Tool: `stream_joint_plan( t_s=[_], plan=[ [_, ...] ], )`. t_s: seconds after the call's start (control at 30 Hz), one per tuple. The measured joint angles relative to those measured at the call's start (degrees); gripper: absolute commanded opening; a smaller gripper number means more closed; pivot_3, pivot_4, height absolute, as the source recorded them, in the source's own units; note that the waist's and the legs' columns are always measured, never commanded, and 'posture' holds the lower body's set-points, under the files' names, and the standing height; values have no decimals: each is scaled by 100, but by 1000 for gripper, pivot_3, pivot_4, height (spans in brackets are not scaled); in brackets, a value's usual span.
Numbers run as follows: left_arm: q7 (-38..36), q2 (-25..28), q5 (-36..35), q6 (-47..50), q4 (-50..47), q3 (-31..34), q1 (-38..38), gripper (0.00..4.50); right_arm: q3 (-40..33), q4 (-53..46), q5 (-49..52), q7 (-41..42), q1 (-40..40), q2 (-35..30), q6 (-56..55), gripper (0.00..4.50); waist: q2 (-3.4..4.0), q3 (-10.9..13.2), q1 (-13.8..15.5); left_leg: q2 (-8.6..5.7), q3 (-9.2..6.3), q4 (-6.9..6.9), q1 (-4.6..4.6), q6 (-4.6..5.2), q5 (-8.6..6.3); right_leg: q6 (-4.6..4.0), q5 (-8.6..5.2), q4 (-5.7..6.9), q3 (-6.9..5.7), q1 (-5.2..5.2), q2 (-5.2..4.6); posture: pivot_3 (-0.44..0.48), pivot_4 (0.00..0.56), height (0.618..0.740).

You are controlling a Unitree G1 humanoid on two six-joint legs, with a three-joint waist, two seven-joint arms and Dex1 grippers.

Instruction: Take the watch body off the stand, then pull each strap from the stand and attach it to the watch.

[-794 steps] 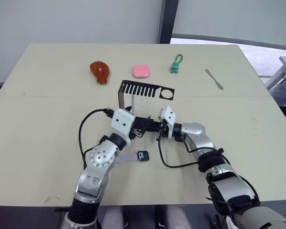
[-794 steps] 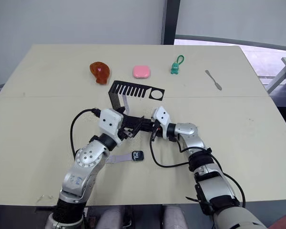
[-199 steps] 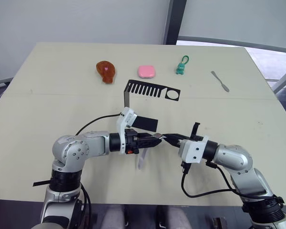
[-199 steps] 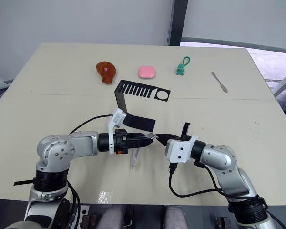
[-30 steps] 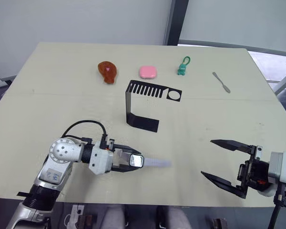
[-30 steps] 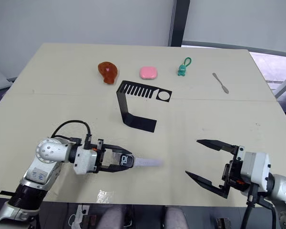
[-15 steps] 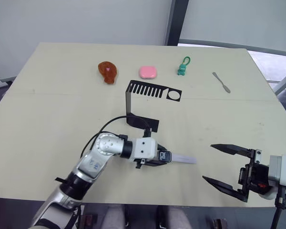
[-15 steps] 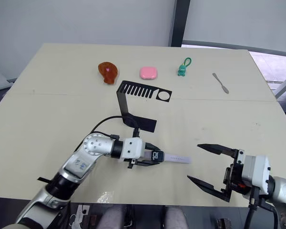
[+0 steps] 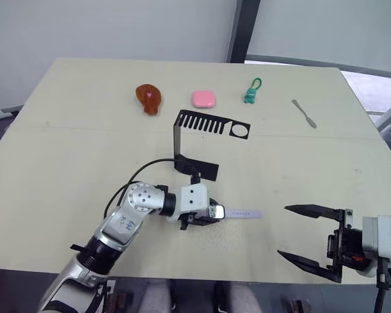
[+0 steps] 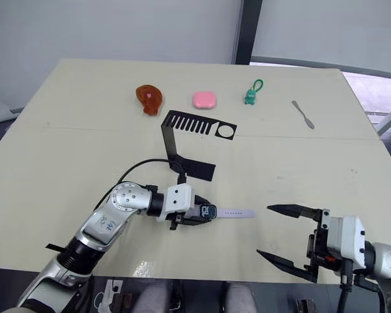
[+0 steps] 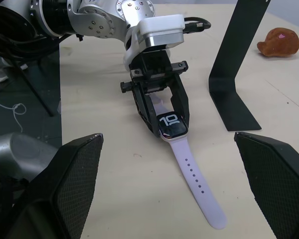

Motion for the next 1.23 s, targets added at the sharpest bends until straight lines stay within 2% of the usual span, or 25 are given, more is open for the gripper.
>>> stream_joint_plan(
  t_s=[0.23, 0.4, 0.43, 0.53, 0.63, 0.77, 0.9, 1.07, 1.23],
  plan=[
    [112, -130, 44, -187, 236, -100, 28, 1590, 59, 206, -80, 15, -290, -48, 111, 4481, 0, 0, 24, 3, 0, -1, 1, -1, 1, 0, 0, 0, -1, 0, 6, 0, 150, 740],
    [239, -138, 15, -254, 245, 22, 166, 4050, 181, 431, -192, 115, -343, -44, 78, 4500, 0, 0, 40, 1, 0, 1, 1, -1, 0, 0, 0, 1, -1, 0, 3, 0, 150, 740],
    [241, -130, -8, -343, 241, 68, 194, 4430, 224, 473, -220, 132, -361, -39, 66, 4500, 0, 0, 42, 2, 0, 1, 1, -1, 0, 0, 0, 0, -1, 0, 2, 0, 150, 740],
    [156, 10, -259, -757, 148, 359, 415, 4430, 243, 636, -272, 213, -382, -19, -52, 4500, 0, 0, 21, 4, 1, -1, 2, -1, 1, 0, 0, 0, -1, 0, 0, 0, 150, 740],
    [-189, 348, -1006, -1330, -45, 1223, 1002, 4430, 162, 1031, -355, 380, -386, -31, -219, 4500, 0, 0, -43, 8, -1, -5, 7, -4, 2, -1, 0, 0, -2, 2, -3, 0, 150, 740],
    [-773, 1470, -1474, -1960, -40, 2392, 2068, 4430, -116, 1805, -521, 658, -547, -192, -570, 4500, 1, 1, -87, 5, 9, -27, 53, -6, -3, -7, -4, -4, 9, 25, -3, 0, 150, 740],
    [-749, 2232, -1629, -1421, -138, 3423, 3063, 4430, -310, 2734, -751, 882, -909, -513, -940, 4500, 4, 3, -67, 6, 9, -26, 56, 4, -20, -7, -4, -9, 14, 29, -10, 0, 150, 740],
    [-310, 2287, -1700, -1130, -517, 4467, 3626, 4430, -426, 3548, -883, 912, -1445, -722, -1199, 4500, 5, 4, -41, 4, 7, -28, 55, -1, -29, -7, -4, -15, 13, 33, -15, 0, 150, 740],
    [-205, 2277, -1808, -1043, -371, 4982, 3961, 4430, -424, 4022, -1005, 905, -1791, -792, -1280, 4500, 7, 4, -81, 10, 17, -30, 57, -5, -30, -7, -4, -15, 12, 30, -10, 0, 150, 740]
  ],
)
